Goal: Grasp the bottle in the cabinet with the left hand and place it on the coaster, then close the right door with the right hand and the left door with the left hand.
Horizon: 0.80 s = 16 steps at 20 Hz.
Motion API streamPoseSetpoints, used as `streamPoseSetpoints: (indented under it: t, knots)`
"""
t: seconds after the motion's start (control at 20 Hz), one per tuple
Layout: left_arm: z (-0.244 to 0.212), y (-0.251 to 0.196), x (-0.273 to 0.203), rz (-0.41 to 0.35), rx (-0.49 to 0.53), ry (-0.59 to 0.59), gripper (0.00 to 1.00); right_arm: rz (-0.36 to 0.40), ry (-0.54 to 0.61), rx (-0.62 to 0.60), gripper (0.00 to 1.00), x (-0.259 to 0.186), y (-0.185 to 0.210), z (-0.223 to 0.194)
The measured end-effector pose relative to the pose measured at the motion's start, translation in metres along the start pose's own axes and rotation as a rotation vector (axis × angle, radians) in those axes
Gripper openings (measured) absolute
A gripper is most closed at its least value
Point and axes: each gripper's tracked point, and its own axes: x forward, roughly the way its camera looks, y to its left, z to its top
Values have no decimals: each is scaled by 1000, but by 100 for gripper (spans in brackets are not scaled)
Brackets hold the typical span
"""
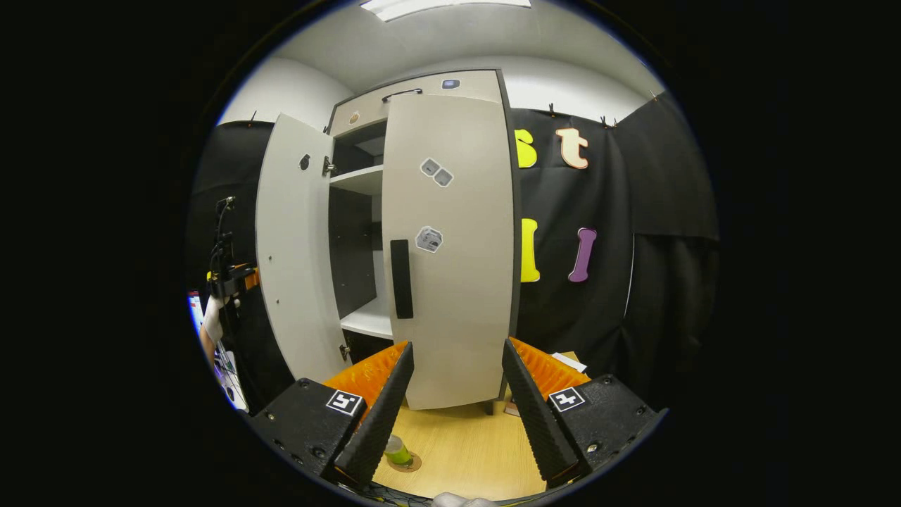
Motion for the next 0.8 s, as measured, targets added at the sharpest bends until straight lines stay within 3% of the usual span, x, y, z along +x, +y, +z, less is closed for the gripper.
streamPoseSetpoints:
  t: [0.5,0.55,0.8]
  knots:
    - [7,-73,-13,-147,-32,-9,87,28,8,-10,79,2,9,6]
    - [7,-84,-13,-170,-40,-12,83,26,7,-7,79,1,9,8]
    - [11,-132,-7,-266,-59,-24,90,-5,10,-10,79,-1,4,8]
